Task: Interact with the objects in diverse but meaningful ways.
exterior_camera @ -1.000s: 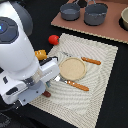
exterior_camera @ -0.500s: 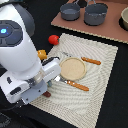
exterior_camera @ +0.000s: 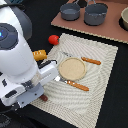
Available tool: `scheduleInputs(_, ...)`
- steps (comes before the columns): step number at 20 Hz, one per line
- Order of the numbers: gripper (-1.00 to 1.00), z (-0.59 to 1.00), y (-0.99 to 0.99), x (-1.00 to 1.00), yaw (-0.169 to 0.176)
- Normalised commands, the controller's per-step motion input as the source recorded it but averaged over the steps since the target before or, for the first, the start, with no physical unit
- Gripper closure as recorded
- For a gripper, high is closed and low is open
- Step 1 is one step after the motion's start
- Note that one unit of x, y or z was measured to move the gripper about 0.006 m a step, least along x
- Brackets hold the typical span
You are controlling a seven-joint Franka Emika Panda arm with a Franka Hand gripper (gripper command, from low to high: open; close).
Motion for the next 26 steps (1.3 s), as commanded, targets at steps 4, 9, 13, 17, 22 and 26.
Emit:
scheduleInputs(4, 1.00, 1.00, 0.68, 0.45, 0.049)
scheduleInputs(9, 1.00, 1.00, 0.78, 0.60, 0.057)
scheduleInputs(13, 1.00, 0.72, 0.76, 0.59, 0.057)
scheduleInputs(17, 1.00, 0.01, 0.80, 0.51, 0.066)
scheduleInputs(22, 1.00, -0.16, 0.71, 0.61, 0.059)
scheduleInputs(26, 1.00, -0.30, 0.51, 0.63, 0.058)
